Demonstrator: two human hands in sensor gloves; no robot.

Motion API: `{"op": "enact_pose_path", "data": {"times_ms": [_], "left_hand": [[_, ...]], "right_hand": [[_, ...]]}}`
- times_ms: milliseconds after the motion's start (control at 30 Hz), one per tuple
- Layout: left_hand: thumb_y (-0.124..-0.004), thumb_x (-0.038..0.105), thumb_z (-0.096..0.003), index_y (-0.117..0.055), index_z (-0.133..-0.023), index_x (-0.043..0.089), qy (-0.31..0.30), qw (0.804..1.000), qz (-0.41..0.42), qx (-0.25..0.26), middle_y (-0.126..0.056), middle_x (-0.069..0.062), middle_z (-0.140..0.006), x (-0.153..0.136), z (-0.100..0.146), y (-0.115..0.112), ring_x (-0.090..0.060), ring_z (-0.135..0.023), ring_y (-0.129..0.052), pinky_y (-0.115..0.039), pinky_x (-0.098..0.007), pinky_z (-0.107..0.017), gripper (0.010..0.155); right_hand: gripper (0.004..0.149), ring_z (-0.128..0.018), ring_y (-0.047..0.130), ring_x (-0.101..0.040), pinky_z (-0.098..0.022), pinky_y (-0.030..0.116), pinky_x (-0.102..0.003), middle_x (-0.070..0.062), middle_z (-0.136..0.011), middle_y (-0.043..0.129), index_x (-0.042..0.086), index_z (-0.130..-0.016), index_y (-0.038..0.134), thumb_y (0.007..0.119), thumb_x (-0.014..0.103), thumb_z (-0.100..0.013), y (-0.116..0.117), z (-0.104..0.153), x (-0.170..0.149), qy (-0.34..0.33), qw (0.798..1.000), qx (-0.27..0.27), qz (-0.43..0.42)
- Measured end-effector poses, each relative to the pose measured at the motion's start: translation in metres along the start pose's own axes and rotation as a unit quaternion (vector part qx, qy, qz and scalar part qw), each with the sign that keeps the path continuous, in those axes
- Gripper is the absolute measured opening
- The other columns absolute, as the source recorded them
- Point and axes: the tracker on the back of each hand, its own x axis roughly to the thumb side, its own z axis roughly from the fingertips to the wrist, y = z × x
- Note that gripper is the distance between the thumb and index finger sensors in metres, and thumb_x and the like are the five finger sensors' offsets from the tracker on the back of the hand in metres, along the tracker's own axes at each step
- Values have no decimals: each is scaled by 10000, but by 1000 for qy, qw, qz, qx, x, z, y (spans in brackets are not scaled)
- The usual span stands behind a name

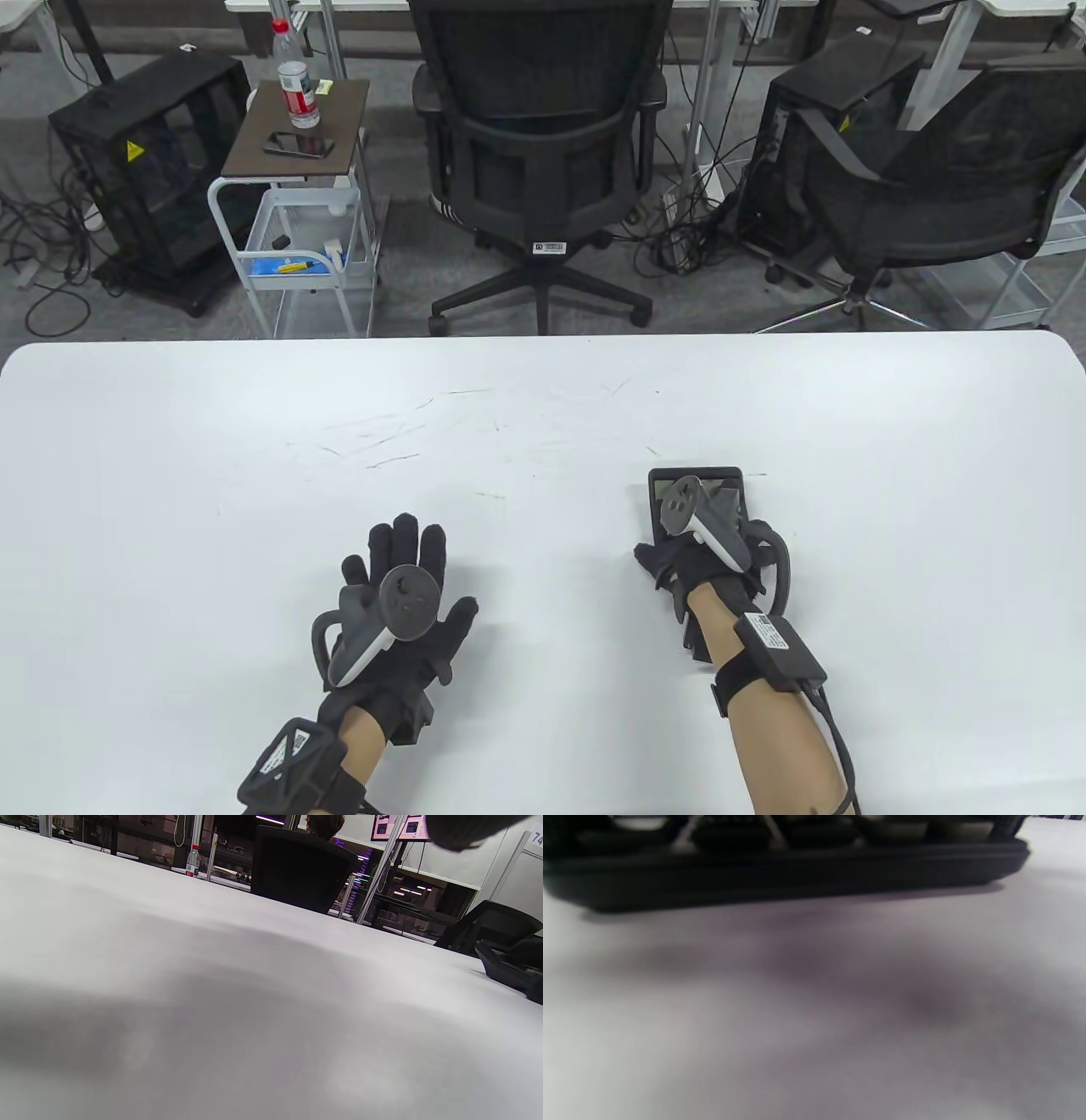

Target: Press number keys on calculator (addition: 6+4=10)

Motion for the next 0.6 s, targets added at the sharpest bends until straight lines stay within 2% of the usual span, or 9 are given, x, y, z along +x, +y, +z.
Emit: {"op": "enact_pose_path", "data": {"times_ms": [167,300,433,600], "left_hand": [[-684,664,-428,-228,-1091,346,-4,1000,-4,-3,-85,58,-1202,2,0,-1,-282,-1127,-73,-123,-603,-785,865],[-683,663,-431,-227,-1092,345,-2,1000,-8,-7,-84,56,-1201,3,-1,-3,-282,-1126,-72,-123,-603,-784,863],[-683,664,-429,-229,-1092,345,-2,1000,-7,-4,-87,55,-1202,2,0,-2,-284,-1126,-74,-124,-604,-783,865],[-681,663,-431,-226,-1092,342,-4,1000,-9,-1,-89,53,-1201,3,-1,-3,-285,-1125,-76,-126,-605,-782,864]], "right_hand": [[997,-866,599,-746,-588,665,-777,-231,-1171,219,417,-1076,284,805,794,-314,-1,4,2,0,999,-42,-12],[1007,-844,602,-767,-566,672,-791,-253,-1162,205,395,-1081,252,803,787,-335,-4,23,16,7,998,-54,-12],[1005,-841,599,-768,-556,678,-793,-265,-1157,186,383,-1084,226,783,792,-353,-6,50,47,-25,998,-58,-2],[1007,-842,594,-767,-556,676,-794,-272,-1154,164,376,-1084,209,775,791,-362,4,82,92,-65,997,-43,3]]}}
